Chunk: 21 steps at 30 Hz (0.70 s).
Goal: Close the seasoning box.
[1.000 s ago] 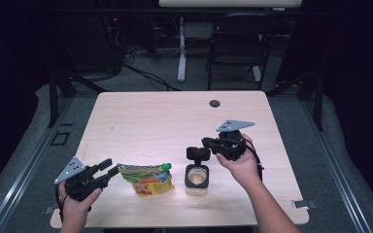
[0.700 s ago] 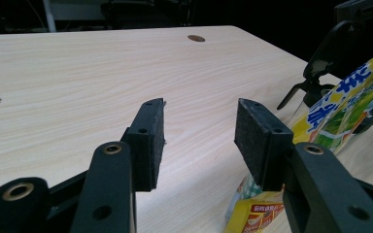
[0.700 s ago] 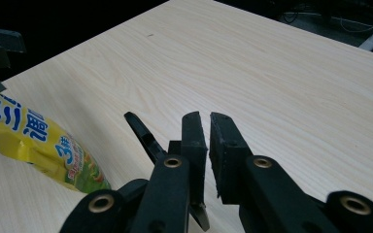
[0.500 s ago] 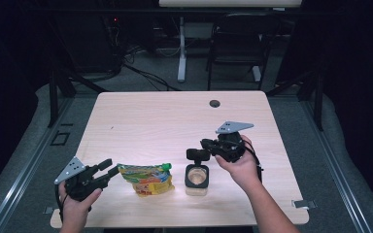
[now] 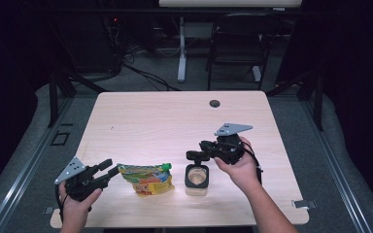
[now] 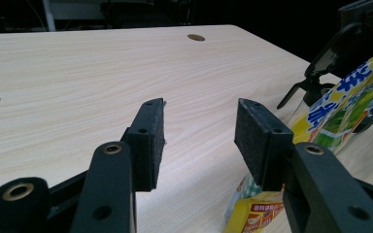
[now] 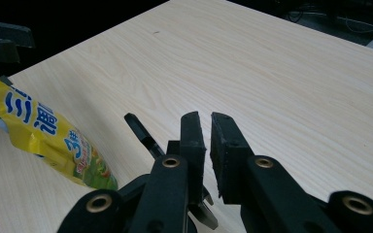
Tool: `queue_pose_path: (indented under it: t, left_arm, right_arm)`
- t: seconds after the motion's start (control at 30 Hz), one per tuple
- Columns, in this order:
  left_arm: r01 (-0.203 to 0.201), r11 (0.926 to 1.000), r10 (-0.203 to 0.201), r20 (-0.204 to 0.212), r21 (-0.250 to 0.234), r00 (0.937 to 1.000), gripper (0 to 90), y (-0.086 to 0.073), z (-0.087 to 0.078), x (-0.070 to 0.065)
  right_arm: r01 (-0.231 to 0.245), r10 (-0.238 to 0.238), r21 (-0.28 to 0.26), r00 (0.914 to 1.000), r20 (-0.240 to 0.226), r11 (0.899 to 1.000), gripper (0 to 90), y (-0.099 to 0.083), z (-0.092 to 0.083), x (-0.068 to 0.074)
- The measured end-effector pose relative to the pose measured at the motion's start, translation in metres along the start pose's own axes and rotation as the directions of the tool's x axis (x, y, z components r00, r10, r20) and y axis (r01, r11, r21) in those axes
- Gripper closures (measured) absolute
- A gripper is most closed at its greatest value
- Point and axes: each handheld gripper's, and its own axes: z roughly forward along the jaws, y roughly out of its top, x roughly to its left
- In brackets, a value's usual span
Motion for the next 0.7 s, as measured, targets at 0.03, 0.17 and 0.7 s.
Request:
queue_pose_path:
  t: [0.03,0.17,0.7]
  left_arm:
    - [0.000,1.0000,0.000,0.000,0.000,1.0000,54.3,0.000,0.000,0.000]
    - [0.000,1.0000,0.000,0.000,0.000,1.0000,54.3,0.000,0.000,0.000]
    - [0.000,1.0000,0.000,-0.001,0.000,1.0000,54.3,0.000,0.000,0.000]
  right_arm:
    - [0.005,-0.005,0.003,1.0000,-0.001,1.000,83.6,0.000,0.000,0.000]
    - [0.005,-0.005,0.000,1.0000,-0.007,1.000,83.3,-0.001,0.000,0.002]
    - [0.023,-0.023,0.003,0.9995,-0.021,1.000,82.4,-0.008,0.000,0.012]
